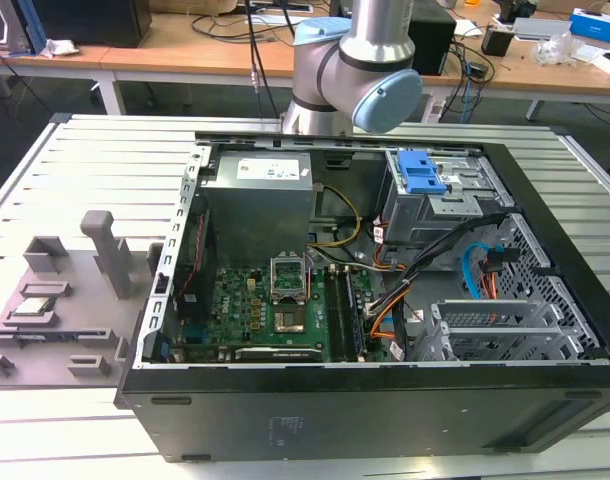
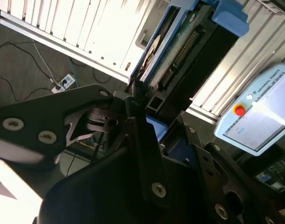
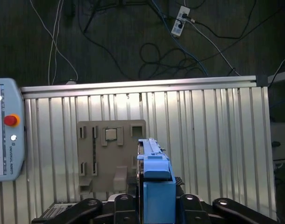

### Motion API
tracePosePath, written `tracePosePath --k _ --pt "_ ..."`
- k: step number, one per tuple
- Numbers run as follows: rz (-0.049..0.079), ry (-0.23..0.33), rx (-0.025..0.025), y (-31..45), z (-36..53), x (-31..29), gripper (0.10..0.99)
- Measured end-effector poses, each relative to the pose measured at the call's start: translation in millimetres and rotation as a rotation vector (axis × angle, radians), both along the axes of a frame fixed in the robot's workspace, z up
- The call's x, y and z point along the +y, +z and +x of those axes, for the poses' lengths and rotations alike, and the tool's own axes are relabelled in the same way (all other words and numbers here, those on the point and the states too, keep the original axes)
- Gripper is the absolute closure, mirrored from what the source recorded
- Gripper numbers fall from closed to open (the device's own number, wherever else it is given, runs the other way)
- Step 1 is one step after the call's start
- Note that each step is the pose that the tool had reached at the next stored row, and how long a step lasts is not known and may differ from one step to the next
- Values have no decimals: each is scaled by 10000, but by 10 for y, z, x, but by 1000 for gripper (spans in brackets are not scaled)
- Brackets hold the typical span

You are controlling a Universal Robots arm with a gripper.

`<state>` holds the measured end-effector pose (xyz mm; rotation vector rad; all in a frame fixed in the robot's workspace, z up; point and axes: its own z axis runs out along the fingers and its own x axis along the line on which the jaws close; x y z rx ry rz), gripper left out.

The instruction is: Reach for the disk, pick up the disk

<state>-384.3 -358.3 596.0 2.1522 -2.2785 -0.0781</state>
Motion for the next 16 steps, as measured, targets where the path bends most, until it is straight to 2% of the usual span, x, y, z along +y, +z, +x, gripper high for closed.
tracePosePath --k 3,13,16 --pt "-51 1 -1 -39 54 -1 718" --pt "-53 1 2 -215 169 -1 718" --pt "-53 1 1 -288 226 -1 718"
